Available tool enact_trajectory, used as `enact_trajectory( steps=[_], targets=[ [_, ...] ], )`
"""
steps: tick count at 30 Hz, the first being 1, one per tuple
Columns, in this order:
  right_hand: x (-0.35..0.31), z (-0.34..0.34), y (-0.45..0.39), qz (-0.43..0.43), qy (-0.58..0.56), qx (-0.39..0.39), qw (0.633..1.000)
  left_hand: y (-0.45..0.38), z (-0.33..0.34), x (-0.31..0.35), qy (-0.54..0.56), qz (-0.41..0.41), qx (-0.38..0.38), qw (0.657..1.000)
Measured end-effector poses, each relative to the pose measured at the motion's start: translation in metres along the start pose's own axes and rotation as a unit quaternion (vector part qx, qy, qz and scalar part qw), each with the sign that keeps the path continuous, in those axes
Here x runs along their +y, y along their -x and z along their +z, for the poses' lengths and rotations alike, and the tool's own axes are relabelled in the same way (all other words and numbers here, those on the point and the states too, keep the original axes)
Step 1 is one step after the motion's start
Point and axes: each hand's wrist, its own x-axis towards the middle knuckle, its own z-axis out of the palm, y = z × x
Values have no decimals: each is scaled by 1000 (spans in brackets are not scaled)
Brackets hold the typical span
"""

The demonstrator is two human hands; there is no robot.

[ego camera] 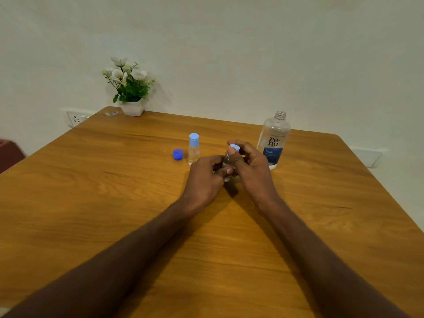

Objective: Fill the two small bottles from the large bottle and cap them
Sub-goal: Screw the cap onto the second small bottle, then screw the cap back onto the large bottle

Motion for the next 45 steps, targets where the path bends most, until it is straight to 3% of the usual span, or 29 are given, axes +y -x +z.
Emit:
enact_trajectory(
  steps=[5, 14, 25, 30, 37, 42, 45],
  targets=[
    [5, 4, 2, -22, 73, 12, 997, 8, -4, 1, -43, -5, 23, 999],
    [8, 22, 5, -67, 84, 63, 992, 16, -12, 0, -188, -34, 103, 976],
    [13, 48, -22, -80, 108, 86, 987, 10, -64, -21, -213, -107, 210, 948],
    [14, 56, -29, -88, 107, 97, 986, -9, -81, -37, -187, -134, 173, 958],
    [13, 51, -25, -47, 96, 108, 988, -21, -80, -44, -246, -111, 126, 955],
    [10, 44, -11, -109, 125, 125, 978, -24, -76, -44, -297, -96, 98, 945],
    [5, 41, -5, -164, 152, 143, 964, -25, -76, -45, -280, -99, 124, 947]
  ],
)
